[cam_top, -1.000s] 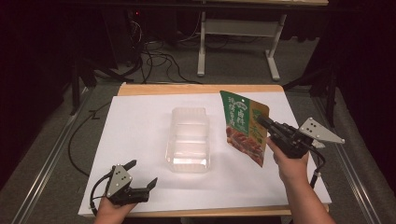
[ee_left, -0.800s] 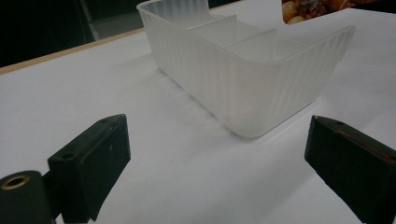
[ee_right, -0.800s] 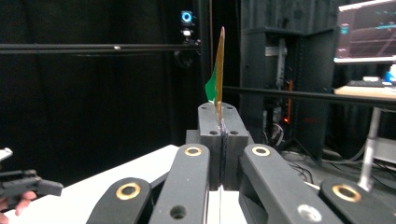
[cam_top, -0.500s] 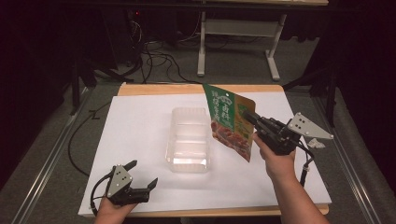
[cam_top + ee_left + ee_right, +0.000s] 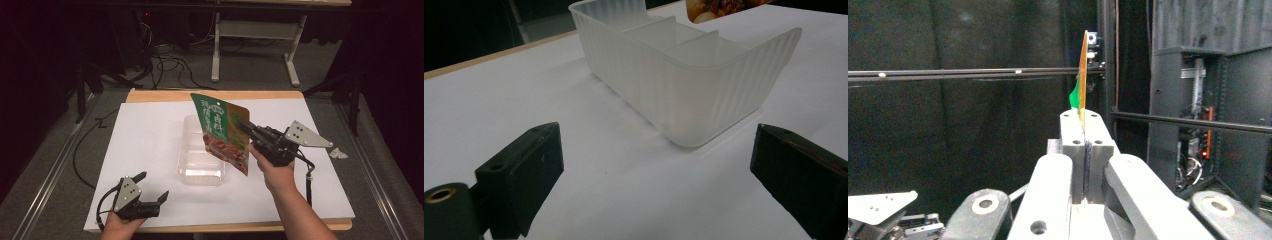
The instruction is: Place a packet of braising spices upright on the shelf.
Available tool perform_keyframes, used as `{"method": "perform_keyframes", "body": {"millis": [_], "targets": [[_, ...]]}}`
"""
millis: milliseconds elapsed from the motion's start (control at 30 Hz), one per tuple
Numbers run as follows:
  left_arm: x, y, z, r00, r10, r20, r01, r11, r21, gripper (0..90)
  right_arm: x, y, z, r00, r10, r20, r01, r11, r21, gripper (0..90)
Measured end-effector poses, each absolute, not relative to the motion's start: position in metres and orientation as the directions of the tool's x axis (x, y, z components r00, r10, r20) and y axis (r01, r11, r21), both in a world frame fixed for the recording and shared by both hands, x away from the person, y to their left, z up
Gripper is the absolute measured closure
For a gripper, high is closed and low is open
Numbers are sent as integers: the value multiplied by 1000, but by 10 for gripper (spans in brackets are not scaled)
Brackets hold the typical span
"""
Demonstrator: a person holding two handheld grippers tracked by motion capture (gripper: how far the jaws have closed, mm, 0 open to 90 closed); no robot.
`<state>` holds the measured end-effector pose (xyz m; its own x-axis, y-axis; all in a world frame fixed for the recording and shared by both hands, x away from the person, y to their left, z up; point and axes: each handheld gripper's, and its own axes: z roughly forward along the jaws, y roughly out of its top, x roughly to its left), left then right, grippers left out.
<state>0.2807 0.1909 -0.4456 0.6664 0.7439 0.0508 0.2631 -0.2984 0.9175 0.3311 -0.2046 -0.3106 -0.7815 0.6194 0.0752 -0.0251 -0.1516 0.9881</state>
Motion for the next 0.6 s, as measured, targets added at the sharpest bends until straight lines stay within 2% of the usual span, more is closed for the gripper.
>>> {"method": "perform_keyframes", "body": {"millis": [600], "targets": [[280, 191, -445, 670, 741, 45, 263, -293, 919, 72, 345, -165, -324, -811, 581, 73, -8, -136, 991, 900]]}}
